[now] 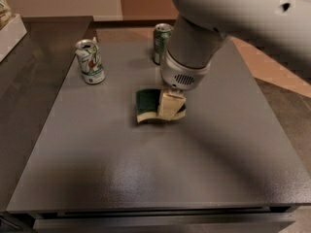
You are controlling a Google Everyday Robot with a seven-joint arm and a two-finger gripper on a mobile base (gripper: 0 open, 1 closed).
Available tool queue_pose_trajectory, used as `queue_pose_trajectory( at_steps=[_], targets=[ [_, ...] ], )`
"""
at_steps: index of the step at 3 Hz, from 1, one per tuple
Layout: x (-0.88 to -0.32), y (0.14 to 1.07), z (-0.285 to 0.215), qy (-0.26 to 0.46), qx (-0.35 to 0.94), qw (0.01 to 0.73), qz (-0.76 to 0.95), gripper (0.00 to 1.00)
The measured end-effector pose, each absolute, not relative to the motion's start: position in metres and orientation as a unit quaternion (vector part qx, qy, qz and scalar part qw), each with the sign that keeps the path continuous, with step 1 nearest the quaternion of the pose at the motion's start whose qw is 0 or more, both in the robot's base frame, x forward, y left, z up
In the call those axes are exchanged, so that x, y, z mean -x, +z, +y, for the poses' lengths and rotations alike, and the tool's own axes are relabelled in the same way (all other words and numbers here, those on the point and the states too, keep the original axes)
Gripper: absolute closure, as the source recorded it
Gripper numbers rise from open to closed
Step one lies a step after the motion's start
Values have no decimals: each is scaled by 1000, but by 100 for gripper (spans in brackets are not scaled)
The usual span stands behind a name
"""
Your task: Move sponge near 7up can
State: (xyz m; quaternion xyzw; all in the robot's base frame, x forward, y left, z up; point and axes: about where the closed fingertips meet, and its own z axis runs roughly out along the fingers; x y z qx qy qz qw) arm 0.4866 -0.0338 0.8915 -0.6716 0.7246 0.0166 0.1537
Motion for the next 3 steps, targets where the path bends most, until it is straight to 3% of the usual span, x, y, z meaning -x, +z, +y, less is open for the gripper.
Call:
queue_pose_trajectory(
  at_steps=[3],
  targets=[
    [-562, 878, 43, -5, 665, 147, 732, 100]
  ],
)
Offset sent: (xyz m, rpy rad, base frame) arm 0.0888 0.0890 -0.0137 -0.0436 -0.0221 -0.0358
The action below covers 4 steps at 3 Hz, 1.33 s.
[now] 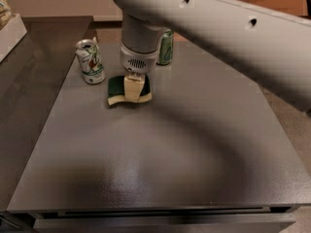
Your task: Move sponge near 7up can
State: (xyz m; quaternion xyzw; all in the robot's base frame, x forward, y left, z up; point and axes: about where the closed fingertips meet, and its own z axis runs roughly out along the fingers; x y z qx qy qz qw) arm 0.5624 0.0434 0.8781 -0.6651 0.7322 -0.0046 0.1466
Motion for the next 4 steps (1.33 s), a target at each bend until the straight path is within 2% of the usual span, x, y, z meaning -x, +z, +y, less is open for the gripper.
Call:
queue_pose_trajectory(
  at_steps=[1, 4],
  targets=[
    [-576, 871, 58, -1, 665, 142, 734, 84],
    [-592, 865, 72, 9, 665, 141, 734, 14]
  ],
)
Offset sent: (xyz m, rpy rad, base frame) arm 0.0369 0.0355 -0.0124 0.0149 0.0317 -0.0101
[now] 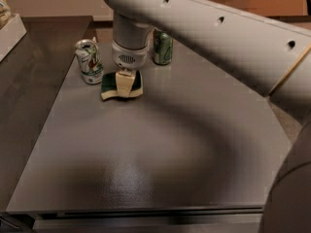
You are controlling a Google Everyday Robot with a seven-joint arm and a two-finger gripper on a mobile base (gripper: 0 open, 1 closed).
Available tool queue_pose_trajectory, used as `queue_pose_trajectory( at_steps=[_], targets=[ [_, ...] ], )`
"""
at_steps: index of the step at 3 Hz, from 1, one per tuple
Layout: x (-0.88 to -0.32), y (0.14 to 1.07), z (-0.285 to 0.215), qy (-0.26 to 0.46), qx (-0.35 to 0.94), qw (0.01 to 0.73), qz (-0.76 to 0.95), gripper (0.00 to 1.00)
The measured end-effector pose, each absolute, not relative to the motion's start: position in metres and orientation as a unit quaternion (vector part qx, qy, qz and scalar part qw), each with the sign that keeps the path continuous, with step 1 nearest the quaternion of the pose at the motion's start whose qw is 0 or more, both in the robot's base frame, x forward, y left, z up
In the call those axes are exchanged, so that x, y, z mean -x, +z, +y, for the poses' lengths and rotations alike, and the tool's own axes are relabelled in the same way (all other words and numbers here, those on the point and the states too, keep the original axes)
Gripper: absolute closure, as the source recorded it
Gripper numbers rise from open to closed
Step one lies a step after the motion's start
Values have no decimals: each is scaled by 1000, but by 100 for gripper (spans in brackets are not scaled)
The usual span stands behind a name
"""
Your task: Move sponge near 7up can
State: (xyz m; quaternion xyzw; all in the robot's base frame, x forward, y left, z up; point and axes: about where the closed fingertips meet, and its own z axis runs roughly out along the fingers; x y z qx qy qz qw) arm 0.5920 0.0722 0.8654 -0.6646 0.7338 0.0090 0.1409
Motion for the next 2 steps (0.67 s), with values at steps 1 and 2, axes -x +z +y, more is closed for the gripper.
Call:
queue_pose_trajectory(
  at_steps=[1, 2],
  targets=[
    [-592, 865, 73, 9, 665, 141, 733, 0],
    [-592, 865, 73, 9, 665, 141, 733, 0]
  ],
)
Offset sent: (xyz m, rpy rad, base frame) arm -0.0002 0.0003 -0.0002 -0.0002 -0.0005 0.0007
